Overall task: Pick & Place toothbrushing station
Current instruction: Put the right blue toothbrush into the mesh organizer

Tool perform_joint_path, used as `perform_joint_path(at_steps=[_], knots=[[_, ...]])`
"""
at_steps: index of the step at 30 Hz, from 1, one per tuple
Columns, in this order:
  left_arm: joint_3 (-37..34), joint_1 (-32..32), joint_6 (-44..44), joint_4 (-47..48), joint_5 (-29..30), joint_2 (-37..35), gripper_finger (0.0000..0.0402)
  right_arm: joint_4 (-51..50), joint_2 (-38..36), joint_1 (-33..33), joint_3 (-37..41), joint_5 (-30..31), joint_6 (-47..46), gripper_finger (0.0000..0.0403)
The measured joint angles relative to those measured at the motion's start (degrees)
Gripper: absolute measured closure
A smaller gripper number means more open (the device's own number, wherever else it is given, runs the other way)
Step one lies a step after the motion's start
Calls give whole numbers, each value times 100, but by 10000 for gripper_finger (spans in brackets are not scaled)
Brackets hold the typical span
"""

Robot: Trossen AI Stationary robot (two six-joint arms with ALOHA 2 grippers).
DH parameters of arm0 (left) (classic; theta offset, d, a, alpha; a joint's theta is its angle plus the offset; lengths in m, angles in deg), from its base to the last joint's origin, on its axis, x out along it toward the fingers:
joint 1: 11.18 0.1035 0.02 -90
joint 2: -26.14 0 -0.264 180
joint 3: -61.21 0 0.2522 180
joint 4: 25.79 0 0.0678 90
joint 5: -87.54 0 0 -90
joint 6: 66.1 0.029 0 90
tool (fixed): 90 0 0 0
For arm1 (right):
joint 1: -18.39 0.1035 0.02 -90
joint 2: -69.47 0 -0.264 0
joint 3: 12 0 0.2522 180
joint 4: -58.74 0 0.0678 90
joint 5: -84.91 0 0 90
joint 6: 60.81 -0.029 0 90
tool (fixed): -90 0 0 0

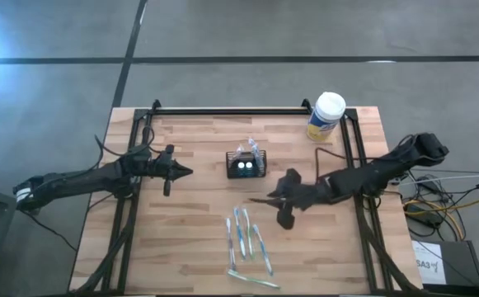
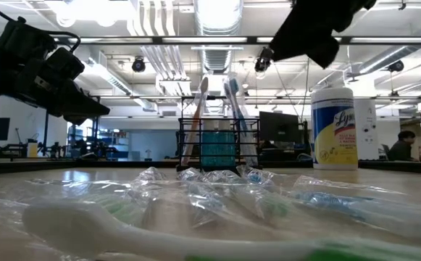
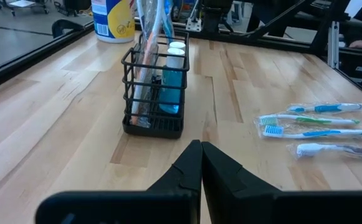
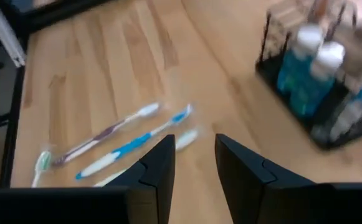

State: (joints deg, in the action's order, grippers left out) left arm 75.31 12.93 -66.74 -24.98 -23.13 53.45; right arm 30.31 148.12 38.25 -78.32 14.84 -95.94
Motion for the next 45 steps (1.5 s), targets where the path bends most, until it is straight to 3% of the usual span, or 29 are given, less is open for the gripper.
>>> perform_joint_path(at_steps=[6,10,19,26,35,39,45], knots=[[0,0,0,0,-7,0,392,-743,947,285,-603,-124,-991,285],[0,0,0,-13,-7,0,392,-1096,1735,347,-1121,-548,-1781,273],[0,0,-14,-32,-6,0,392,-1426,3237,393,-2151,-1121,-1894,228],[0,0,-49,-22,-7,0,392,-1953,3766,400,-2469,-1443,-2042,201],[0,0,-83,9,-7,0,392,-1892,3823,405,-2366,-1339,-1739,200],[0,0,-80,10,-7,0,392,-1896,3823,406,-2293,-1244,-1539,225],[-2,0,-35,9,-5,0,392,-1951,3803,402,-2269,-1207,-1208,320]])
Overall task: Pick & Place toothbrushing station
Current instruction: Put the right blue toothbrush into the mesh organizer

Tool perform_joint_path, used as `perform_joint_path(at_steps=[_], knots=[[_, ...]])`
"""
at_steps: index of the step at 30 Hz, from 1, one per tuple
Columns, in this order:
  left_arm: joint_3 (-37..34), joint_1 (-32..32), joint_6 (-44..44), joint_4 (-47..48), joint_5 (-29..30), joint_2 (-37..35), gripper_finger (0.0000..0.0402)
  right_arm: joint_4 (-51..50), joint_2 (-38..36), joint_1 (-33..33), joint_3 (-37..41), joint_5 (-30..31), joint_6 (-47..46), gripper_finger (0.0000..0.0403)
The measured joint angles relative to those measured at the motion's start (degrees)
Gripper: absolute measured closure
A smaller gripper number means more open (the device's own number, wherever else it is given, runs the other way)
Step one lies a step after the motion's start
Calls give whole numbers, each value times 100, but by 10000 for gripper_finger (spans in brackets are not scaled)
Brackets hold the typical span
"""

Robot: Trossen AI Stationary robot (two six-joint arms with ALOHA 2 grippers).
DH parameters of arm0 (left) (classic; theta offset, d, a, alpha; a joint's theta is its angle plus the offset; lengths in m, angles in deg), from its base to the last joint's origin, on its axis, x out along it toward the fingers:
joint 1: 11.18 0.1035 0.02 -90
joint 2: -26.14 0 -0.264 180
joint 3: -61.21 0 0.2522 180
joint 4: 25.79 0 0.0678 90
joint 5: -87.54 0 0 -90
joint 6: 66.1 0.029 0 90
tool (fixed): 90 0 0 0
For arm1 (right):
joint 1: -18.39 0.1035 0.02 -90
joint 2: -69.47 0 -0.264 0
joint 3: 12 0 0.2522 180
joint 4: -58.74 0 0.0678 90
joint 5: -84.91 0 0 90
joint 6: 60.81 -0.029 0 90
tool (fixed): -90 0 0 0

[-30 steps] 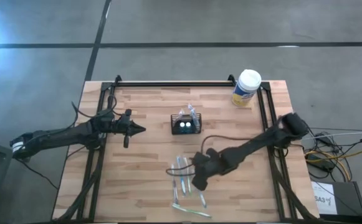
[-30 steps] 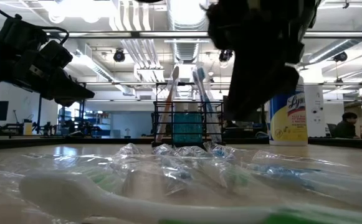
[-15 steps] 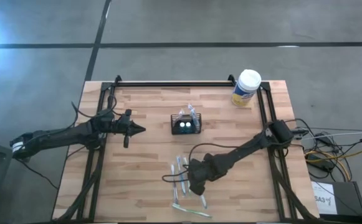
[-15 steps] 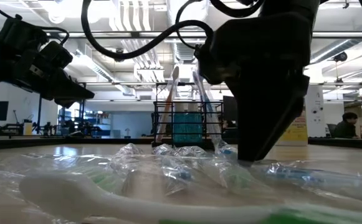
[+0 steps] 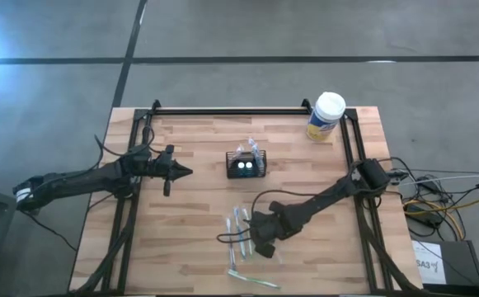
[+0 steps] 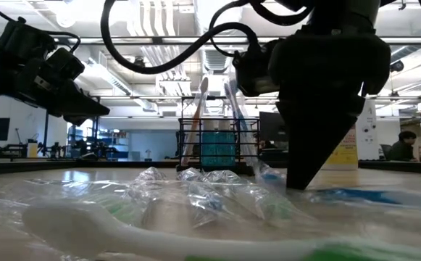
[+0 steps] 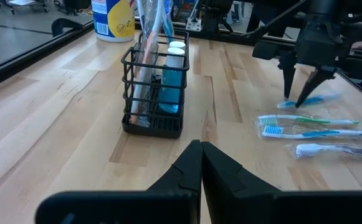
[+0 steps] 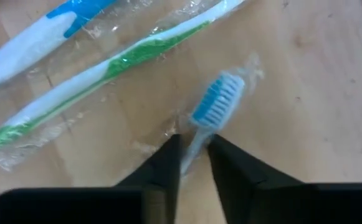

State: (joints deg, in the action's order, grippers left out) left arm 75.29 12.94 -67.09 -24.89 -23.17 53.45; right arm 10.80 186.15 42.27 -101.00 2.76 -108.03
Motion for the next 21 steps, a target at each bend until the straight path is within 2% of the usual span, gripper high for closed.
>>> perform_joint_path(at_steps=[3,5,10,17,21], knots=[[2,0,2,-12,-2,0,392,-40,-29,-2,4,95,148,369],[2,0,-4,-21,-2,0,392,-40,-75,2,12,178,231,386],[0,0,-44,-42,0,0,392,-104,-287,6,48,414,391,389],[2,0,265,-38,22,39,392,-130,-1011,102,37,1430,639,390],[55,0,0,-108,-56,40,392,31,-1477,154,39,2394,1240,390]])
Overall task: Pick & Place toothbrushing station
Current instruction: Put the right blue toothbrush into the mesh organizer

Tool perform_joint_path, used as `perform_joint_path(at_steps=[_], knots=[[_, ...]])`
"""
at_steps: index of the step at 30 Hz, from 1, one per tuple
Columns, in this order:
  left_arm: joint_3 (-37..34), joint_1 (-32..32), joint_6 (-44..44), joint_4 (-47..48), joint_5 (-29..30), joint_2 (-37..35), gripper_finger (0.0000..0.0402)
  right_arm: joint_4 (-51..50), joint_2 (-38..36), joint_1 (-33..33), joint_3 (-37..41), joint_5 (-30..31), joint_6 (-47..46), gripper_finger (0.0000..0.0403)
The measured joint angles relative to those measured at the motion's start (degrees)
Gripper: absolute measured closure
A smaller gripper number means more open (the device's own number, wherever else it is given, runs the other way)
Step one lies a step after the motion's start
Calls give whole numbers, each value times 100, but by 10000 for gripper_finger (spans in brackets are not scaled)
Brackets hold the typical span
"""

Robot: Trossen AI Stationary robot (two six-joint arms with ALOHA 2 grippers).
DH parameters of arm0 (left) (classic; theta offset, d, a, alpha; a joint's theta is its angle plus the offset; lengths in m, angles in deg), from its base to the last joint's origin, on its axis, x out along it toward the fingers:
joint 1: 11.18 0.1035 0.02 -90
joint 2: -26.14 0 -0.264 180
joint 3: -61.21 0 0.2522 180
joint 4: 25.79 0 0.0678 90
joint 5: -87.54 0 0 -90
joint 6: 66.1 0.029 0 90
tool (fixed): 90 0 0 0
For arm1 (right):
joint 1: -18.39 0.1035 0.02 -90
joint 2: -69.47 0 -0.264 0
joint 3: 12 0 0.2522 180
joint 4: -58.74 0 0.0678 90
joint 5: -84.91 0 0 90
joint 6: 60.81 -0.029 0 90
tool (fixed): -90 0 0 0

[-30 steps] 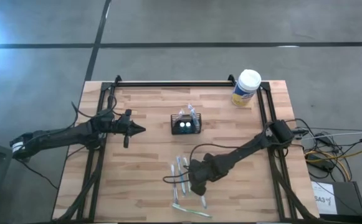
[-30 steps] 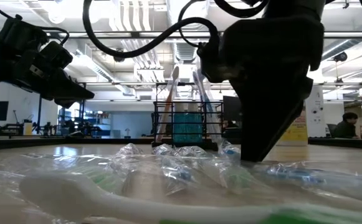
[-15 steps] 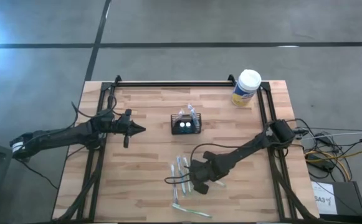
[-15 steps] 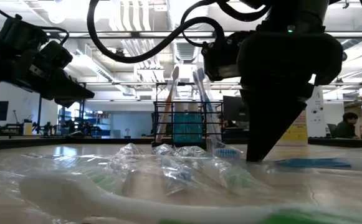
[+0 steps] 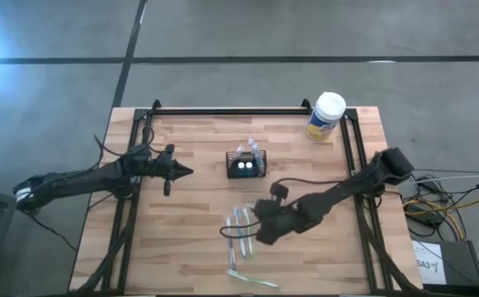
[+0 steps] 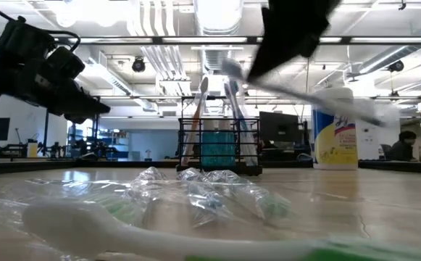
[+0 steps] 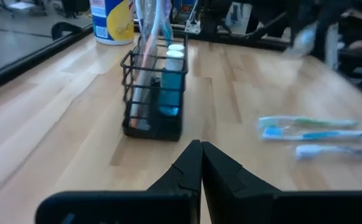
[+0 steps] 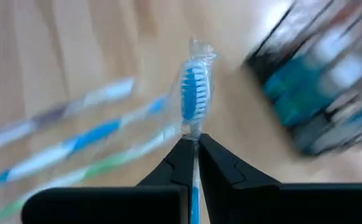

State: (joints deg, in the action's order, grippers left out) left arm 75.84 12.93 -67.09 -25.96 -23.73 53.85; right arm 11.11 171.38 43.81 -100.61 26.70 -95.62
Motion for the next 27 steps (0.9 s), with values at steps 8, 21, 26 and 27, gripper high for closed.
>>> perform_joint_path(at_steps=[8,21,26,27], knots=[[163,-251,-517,-1167,-585,28,382,2312,-472,19,345,1180,2367,390],[257,-1365,-520,-2309,182,318,203,7894,-367,-527,2129,767,4838,390],[268,-1704,-237,-2534,728,777,174,8125,-309,-731,2189,423,4763,390],[268,-1741,-238,-2724,738,887,171,8126,-263,-765,2158,418,4776,390]])
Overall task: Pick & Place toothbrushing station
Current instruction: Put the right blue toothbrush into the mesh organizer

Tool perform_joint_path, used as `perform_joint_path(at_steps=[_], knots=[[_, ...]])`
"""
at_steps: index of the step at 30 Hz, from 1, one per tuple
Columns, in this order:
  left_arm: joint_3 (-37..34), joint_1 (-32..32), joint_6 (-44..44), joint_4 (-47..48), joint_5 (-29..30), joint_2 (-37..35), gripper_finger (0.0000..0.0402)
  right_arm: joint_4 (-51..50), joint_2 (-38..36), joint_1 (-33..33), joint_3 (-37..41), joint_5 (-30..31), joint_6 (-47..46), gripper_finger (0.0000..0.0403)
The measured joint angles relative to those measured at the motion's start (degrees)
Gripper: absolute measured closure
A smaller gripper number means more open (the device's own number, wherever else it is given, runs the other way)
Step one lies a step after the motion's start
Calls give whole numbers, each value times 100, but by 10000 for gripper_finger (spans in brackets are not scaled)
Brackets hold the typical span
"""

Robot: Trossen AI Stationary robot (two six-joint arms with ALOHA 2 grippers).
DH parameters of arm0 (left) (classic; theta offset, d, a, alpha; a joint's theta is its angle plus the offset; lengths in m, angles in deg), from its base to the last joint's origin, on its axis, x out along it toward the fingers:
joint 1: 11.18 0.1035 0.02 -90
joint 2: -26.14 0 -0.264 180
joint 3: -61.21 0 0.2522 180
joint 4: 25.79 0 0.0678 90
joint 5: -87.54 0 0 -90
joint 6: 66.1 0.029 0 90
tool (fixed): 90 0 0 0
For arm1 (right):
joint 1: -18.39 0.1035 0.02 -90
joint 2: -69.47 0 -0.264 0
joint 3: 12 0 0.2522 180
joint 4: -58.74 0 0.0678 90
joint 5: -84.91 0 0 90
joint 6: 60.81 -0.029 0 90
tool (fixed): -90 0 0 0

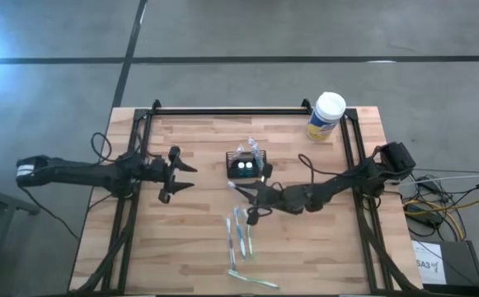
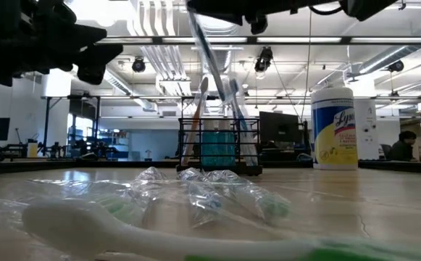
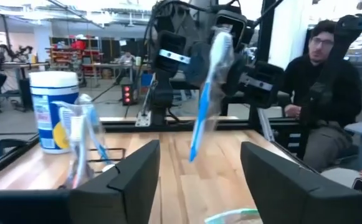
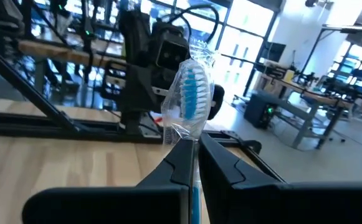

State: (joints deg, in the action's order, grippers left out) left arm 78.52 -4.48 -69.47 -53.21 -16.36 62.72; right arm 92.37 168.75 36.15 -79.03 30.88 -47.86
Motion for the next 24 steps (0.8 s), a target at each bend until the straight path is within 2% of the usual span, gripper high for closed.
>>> perform_joint_path(at_steps=[5,11,18,24], knots=[[190,-168,-487,-856,26,634,164,4,135,-89,-214,-69,222,390],[845,-437,-352,-804,60,1646,163,-72,392,-187,-568,-215,422,390],[1505,-447,-268,-922,98,2649,165,-46,448,-241,-731,-292,646,390],[1981,-453,-155,-1028,-391,3249,165,0,448,-278,-714,-394,643,390]])
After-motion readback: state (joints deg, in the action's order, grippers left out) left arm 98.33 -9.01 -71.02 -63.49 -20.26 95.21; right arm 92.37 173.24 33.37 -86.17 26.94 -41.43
